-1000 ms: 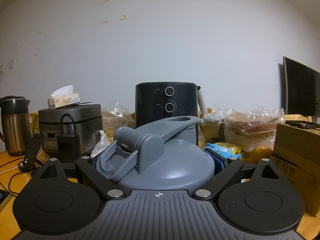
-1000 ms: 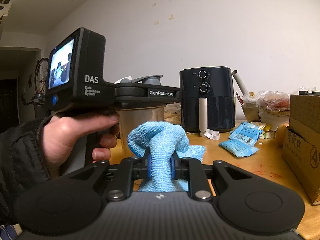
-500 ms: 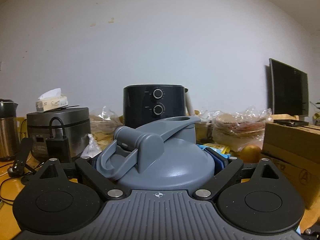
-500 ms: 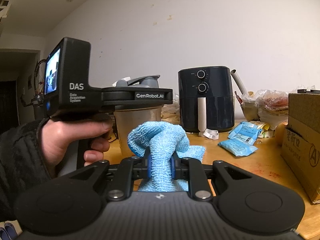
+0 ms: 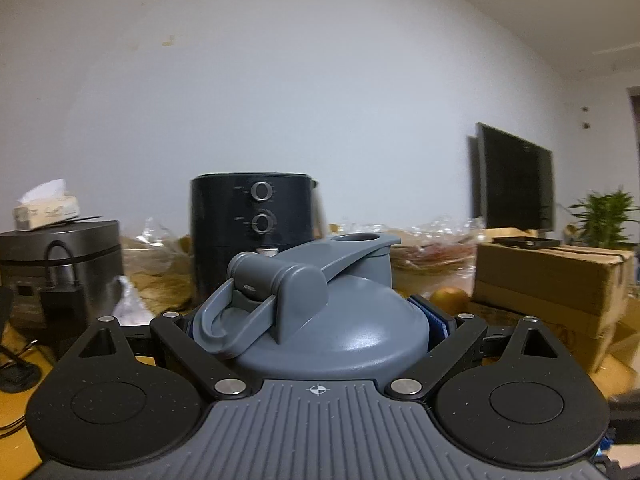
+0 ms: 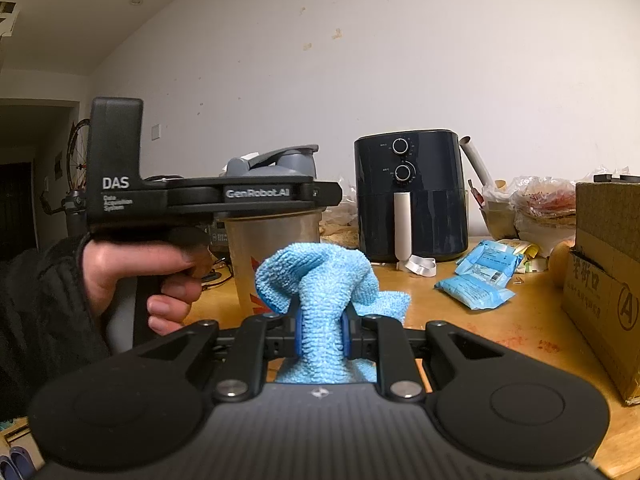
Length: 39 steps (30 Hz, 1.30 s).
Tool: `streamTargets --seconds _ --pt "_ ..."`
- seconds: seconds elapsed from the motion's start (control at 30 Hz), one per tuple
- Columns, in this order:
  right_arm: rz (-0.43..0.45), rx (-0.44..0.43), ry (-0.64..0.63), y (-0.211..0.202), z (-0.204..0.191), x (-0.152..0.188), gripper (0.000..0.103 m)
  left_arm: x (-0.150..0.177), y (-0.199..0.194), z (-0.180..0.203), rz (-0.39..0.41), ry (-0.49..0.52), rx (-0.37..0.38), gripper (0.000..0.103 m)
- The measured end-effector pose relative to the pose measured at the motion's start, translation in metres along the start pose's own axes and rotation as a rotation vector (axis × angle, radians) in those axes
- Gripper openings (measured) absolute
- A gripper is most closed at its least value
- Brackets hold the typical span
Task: Clean container
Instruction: 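Rub the cloth around the bottle wall below the lid with the right gripper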
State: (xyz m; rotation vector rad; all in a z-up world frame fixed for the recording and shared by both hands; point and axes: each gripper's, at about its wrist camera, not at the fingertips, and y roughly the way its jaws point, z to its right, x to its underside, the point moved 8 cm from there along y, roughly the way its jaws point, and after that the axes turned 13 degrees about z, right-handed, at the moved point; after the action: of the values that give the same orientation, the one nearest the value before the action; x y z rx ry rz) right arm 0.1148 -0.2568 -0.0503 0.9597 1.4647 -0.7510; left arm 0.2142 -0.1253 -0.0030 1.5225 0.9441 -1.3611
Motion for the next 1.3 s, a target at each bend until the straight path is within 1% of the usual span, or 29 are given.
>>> streamTargets --seconds 0.3,0.57,0.8,1.3 --pt "-0.003 -0.010 0.009 0.003 0.000 0.001 0.016 0.003 -0.002 -0.004 -0.006 -0.013 0.129 0.095" --pt "-0.001 -0.020 0.012 0.006 0.000 0.001 0.016 0.005 -0.001 -0.013 -0.011 -0.026 0.258 0.095" --pt "-0.001 -0.035 0.004 0.007 -0.004 0.002 0.013 0.008 0.001 -0.014 -0.008 -0.041 0.394 0.095" --pt "-0.001 -0.046 0.013 0.005 -0.005 0.003 0.013 0.011 0.005 -0.019 -0.015 -0.061 0.578 0.095"
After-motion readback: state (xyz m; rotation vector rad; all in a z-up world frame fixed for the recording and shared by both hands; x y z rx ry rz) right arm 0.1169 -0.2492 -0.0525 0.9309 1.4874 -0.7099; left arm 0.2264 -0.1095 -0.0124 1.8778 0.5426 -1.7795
